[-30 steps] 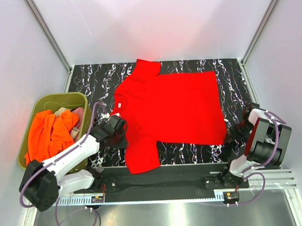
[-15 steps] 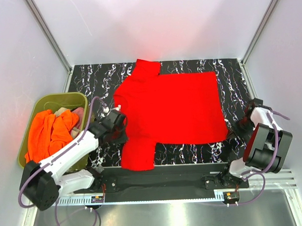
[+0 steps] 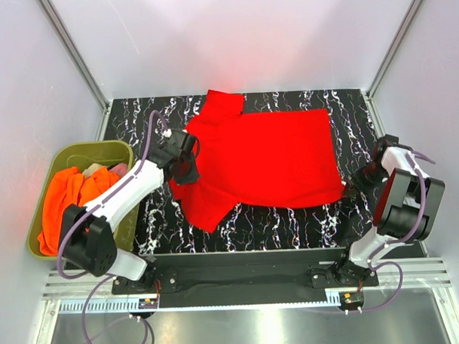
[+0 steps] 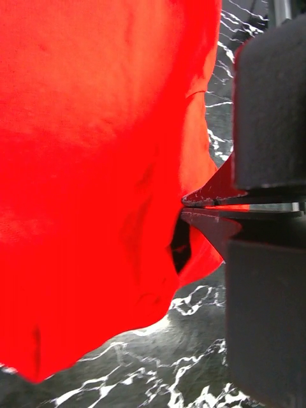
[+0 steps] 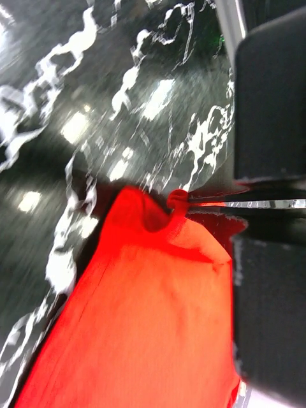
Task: Fold and stack the t-shirts
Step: Fold the tshirt
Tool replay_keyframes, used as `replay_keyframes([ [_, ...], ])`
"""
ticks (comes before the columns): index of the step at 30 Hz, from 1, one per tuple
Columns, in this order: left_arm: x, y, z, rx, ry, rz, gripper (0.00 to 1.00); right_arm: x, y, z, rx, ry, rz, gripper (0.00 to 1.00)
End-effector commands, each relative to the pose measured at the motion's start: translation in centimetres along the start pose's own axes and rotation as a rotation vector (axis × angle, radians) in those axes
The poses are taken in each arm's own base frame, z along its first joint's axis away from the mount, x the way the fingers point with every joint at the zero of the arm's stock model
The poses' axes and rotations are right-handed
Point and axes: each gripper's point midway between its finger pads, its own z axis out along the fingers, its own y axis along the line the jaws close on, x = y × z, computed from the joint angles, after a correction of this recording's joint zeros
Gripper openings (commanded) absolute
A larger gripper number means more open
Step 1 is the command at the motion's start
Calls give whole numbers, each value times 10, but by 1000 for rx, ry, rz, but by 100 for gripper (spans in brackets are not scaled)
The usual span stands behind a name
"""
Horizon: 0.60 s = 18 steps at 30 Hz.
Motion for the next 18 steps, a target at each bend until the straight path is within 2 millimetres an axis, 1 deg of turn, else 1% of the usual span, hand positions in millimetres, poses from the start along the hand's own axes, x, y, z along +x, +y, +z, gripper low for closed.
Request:
replay_keyframes([
  [1, -38, -9, -4, 18, -84, 14, 0, -14, 23, -10, -42, -20, -51, 0],
  [3, -49, -9, -3, 21, -93, 2, 0, -20, 31, -9, -47, -21, -58, 0],
  [4, -51, -8, 1, 21, -84, -4, 0, -26, 37, -11, -57, -31, -61, 0],
  [6, -59, -11, 2, 28, -90, -9, 0, -29, 41, -6, -52, -16, -64, 0],
  [7, -61, -12, 7, 25, -83, -10, 0, -34, 47, -8, -60, -27, -67, 0],
  [8, -67, -13, 7, 29, -90, -12, 0, -36, 48, -4, -54, -16, -66, 0],
  [13, -75, -15, 20, 24, -71, -17, 0, -49, 66, -2, -66, -26, -83, 0],
  [14, -78, -15, 20, 26, -74, -21, 0, -49, 66, 2, -60, -13, -85, 0],
  [16, -79, -14, 26, 21, -63, -25, 0, -52, 71, 2, -64, -15, -91, 0],
  [18, -82, -10, 29, 11, -63, -35, 0, -54, 73, 7, -59, -8, -101, 0],
])
